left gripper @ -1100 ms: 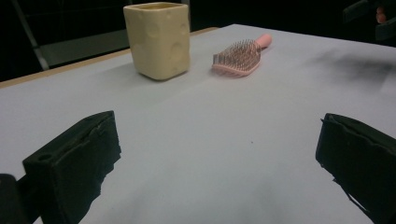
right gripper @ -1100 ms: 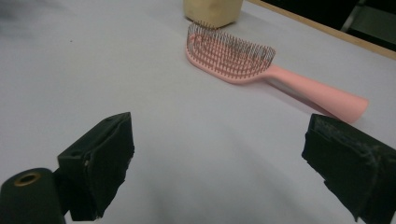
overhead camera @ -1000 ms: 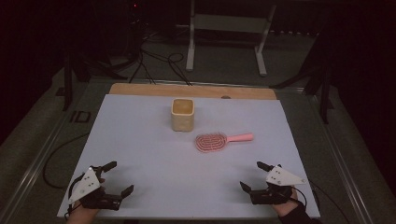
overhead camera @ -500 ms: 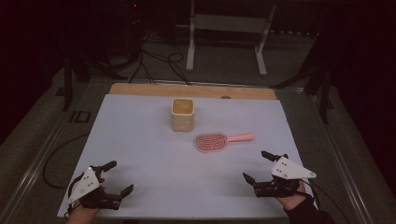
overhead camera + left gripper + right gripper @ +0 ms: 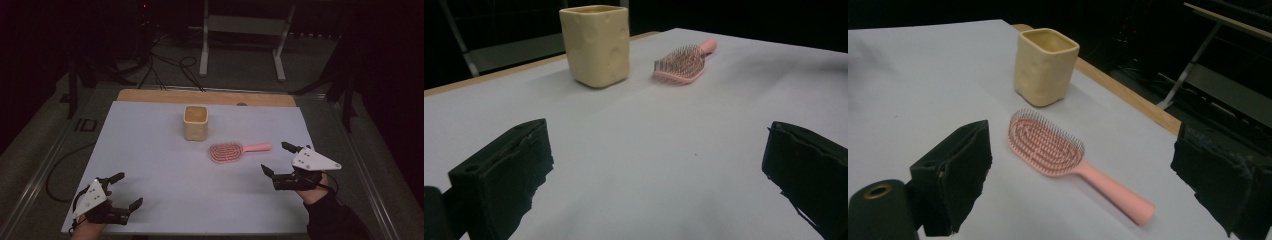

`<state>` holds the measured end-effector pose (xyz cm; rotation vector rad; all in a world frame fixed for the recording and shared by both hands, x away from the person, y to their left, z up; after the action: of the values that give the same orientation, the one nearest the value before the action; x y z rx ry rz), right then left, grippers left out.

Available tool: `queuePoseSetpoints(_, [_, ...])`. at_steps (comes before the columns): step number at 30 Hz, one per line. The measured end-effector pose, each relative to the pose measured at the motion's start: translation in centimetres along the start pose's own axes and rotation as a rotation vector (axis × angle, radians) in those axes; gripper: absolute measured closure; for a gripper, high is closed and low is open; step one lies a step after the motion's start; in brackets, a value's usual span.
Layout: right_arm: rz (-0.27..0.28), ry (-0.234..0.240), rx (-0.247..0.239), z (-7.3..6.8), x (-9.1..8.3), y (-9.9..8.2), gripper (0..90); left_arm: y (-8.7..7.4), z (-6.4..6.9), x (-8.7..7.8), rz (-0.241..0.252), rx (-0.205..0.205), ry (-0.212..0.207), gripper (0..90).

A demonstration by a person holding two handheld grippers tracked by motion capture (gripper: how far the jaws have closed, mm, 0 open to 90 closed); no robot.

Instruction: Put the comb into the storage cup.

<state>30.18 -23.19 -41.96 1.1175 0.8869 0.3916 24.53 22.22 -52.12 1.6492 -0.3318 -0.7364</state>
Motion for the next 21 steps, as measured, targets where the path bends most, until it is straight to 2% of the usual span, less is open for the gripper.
queuePoseSetpoints(9, [0.009, -0.017, -0.004, 1.9, 1.7, 0.8, 8.9, 0.0, 0.1, 0.0, 0.000, 0.004, 0.001, 0.0])
queuePoseSetpoints(21, [-0.035, -0.038, 0.013, 5.1, 4.4, 0.7, 8.9, 0.1, 0.1, 0.0, 0.001, 0.007, 0.000, 0.0])
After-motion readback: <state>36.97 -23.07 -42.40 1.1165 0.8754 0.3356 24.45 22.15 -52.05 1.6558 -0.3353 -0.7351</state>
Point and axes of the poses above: each handheld gripper's, and its own axes: x roughly forward along the jaws, y roughly out of its top, z roughly to its right, the point moved 6 cm from there along x, roughly forward along the jaws, and after that the axes turned 8 degrees about y, right-handed, at the moved point
